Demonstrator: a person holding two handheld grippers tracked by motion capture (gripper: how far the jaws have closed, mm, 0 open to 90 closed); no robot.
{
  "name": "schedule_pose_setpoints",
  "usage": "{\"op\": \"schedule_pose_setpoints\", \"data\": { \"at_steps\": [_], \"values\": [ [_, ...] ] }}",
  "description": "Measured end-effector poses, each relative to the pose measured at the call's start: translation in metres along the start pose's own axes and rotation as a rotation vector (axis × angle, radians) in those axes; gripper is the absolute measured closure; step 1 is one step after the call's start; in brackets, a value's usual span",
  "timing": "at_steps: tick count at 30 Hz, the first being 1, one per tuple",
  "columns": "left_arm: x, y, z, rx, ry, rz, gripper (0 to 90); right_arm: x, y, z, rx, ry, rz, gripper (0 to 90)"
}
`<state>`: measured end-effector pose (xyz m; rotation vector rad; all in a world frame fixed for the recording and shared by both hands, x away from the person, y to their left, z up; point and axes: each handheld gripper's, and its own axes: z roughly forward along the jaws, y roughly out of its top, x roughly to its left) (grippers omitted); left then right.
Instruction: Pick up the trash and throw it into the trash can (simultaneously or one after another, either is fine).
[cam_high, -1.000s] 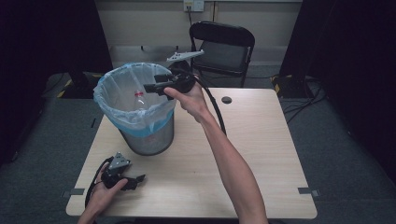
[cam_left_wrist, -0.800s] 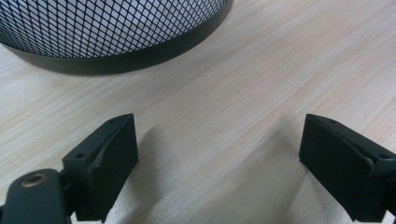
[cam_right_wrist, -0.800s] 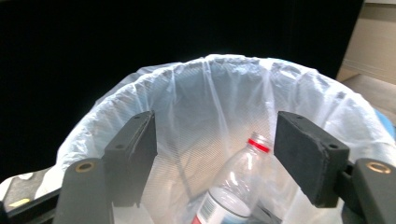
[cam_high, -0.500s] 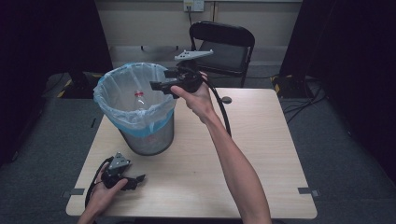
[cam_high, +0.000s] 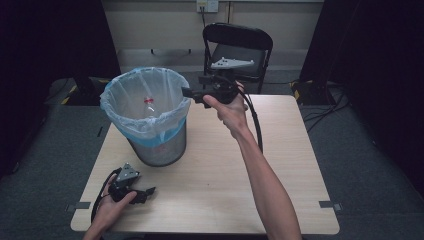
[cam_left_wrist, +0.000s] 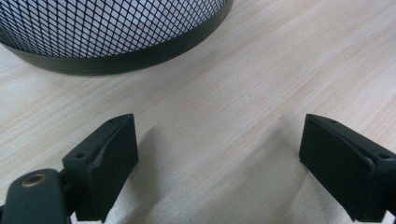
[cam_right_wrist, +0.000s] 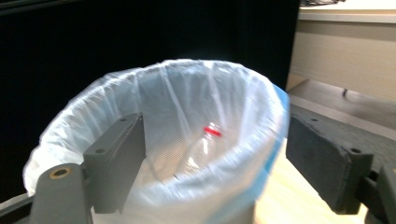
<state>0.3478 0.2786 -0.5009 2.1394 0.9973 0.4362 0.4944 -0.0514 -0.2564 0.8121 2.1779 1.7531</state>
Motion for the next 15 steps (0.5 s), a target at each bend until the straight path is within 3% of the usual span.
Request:
{"op": "schedule_pose_setpoints", "data": {
  "at_steps": [3,12,15],
  "values": [
    [0.000,0.000,0.000,0.000,0.000,0.000,11.1,-0.010,-0.010,-0.010,0.004,-0.015,0.050,17.9],
    [0.000,0.000,0.000,0.000,0.000,0.000,11.1,-0.024,-0.032,-0.031,0.015,-0.066,0.068,17.1],
    [0.000,0.000,0.000,0.000,0.004,-0.004,11.1,-0.026,-0.039,-0.035,0.049,-0.105,0.070,16.0]
  ]
}}
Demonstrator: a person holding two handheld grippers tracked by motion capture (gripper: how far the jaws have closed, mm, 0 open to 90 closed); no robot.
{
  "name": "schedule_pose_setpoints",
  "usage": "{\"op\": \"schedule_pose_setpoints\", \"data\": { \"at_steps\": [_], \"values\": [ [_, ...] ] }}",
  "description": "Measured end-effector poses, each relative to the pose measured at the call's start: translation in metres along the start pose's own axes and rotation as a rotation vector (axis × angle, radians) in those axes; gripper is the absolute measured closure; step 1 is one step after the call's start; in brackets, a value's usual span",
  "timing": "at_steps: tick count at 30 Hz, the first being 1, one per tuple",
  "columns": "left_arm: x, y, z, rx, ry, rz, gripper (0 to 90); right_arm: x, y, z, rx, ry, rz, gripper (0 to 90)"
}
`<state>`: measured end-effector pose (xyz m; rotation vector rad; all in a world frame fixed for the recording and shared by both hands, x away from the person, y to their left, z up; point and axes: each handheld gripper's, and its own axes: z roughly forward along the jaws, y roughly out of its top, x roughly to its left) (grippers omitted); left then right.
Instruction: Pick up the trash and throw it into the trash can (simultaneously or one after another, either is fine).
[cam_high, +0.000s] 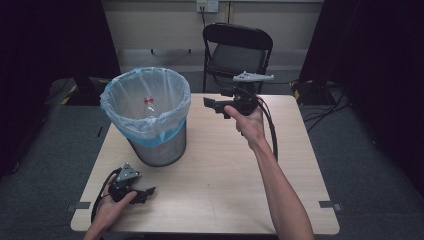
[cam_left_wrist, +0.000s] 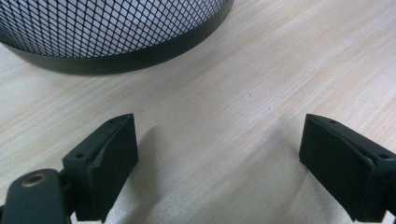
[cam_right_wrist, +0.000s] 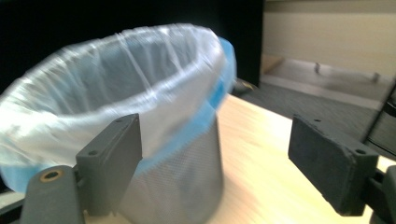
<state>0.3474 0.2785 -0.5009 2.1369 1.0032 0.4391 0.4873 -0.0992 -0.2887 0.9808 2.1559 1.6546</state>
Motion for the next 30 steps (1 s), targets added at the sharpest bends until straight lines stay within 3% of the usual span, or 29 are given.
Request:
{"op": "schedule_pose_setpoints", "data": {
  "at_steps": [15,22,30],
  "values": [
    [0.000,0.000,0.000,-0.001,0.001,-0.005,11.1,-0.018,-0.039,-0.022,0.105,-0.113,0.035,15.8],
    [0.000,0.000,0.000,-0.001,0.001,-0.005,11.1,-0.029,-0.068,-0.035,0.138,-0.195,0.064,14.8],
    [0.000,0.000,0.000,-0.001,0.001,-0.005,11.1,-0.033,-0.101,-0.048,0.177,-0.260,0.066,14.9]
  ]
}}
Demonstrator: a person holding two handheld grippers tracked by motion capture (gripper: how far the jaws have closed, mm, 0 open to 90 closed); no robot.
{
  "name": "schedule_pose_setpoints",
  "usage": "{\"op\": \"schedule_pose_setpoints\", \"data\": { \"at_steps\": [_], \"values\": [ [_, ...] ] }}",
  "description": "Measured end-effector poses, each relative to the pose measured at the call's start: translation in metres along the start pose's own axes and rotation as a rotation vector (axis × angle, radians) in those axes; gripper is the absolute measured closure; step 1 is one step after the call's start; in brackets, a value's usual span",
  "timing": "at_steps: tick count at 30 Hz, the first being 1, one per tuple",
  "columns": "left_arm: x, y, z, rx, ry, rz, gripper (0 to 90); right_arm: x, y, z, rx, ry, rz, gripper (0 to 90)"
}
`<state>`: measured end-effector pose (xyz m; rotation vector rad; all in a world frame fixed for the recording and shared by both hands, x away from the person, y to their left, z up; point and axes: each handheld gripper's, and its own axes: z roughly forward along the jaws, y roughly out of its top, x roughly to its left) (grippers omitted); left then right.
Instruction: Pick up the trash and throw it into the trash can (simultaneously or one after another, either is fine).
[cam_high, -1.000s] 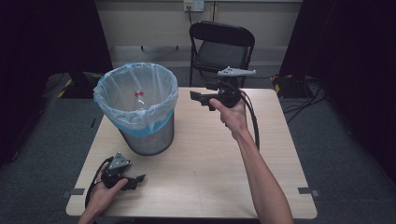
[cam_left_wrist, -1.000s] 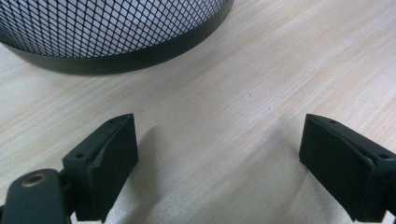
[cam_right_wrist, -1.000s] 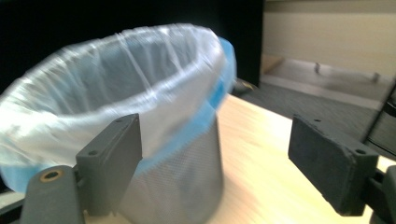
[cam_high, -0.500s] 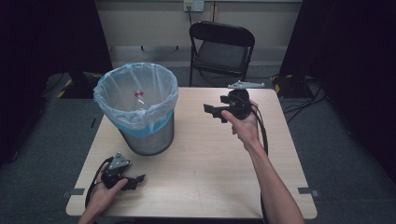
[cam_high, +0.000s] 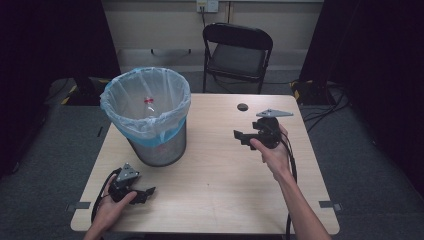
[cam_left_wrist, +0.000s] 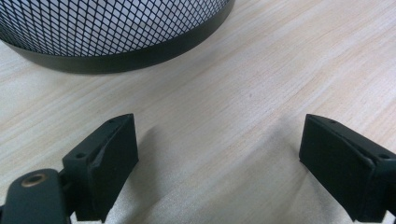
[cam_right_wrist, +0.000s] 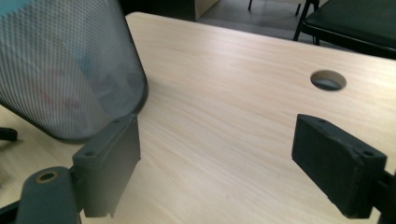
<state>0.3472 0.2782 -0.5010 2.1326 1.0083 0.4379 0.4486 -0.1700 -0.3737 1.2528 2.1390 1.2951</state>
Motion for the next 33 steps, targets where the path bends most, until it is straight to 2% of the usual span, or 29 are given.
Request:
{"op": "schedule_pose_setpoints", "data": {
  "at_steps": [8,12,20,33],
  "values": [
    [0.000,0.000,0.000,0.000,0.001,0.000,11.1,-0.013,-0.029,-0.006,0.031,-0.040,0.008,15.2],
    [0.000,0.000,0.000,0.000,0.001,-0.001,11.1,-0.016,-0.048,-0.009,0.081,-0.057,-0.010,15.2],
    [0.000,0.000,0.000,0.000,0.001,0.000,11.1,-0.028,-0.081,-0.013,0.126,-0.091,0.026,15.3],
    [-0.001,0.000,0.000,0.002,0.006,-0.001,11.0,-0.033,-0.119,-0.015,0.193,-0.133,0.035,15.2]
  ]
}}
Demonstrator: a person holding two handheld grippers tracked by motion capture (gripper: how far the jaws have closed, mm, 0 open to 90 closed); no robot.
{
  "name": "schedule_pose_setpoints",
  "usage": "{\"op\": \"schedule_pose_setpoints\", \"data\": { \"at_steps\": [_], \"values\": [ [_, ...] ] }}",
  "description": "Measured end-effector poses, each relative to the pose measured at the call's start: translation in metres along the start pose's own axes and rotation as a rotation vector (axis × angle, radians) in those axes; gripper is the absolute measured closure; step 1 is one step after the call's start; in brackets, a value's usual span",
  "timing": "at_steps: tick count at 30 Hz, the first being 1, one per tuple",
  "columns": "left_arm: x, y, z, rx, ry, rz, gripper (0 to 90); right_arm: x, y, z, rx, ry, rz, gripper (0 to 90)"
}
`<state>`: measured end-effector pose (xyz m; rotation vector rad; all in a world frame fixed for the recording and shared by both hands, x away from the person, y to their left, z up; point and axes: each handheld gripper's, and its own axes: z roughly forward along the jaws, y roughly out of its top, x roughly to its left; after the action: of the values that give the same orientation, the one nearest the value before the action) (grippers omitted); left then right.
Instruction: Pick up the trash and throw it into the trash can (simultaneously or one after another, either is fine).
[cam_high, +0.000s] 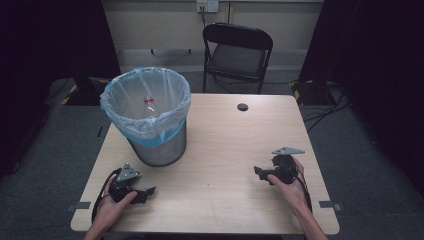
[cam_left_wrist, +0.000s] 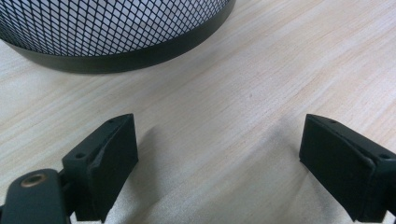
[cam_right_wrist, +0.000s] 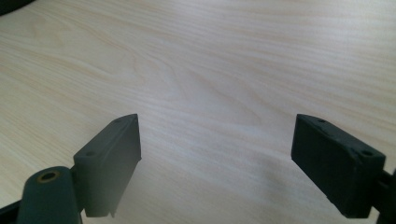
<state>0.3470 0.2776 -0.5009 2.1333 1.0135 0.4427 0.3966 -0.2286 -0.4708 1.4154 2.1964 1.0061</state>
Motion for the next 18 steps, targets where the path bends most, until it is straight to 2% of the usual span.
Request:
{"op": "schedule_pose_setpoints", "data": {
  "at_steps": [5,8,10,13,15,17,18],
  "values": [
    [0.000,0.000,0.000,0.001,0.001,0.000,11.0,0.001,-0.011,0.006,0.049,-0.014,-0.007,15.4],
    [0.000,0.000,0.000,0.001,0.001,0.000,11.0,0.004,-0.017,0.006,0.046,-0.024,-0.006,18.1],
    [0.000,0.000,0.000,0.001,0.002,0.000,11.0,0.007,-0.021,0.007,0.052,-0.025,-0.028,16.9],
    [0.000,0.000,0.000,0.002,0.001,-0.005,11.0,0.010,-0.025,0.005,0.051,-0.030,-0.037,16.2],
    [-0.001,0.000,0.000,0.001,0.001,-0.006,11.0,0.012,-0.029,0.004,0.029,-0.030,-0.049,15.7],
    [-0.001,0.000,0.000,0.001,0.001,-0.006,11.0,0.015,-0.035,0.004,0.002,-0.060,-0.078,15.4],
    [-0.001,0.000,0.000,0.001,0.001,-0.006,11.0,0.016,-0.036,0.004,-0.007,-0.065,-0.070,15.4]
  ]
}}
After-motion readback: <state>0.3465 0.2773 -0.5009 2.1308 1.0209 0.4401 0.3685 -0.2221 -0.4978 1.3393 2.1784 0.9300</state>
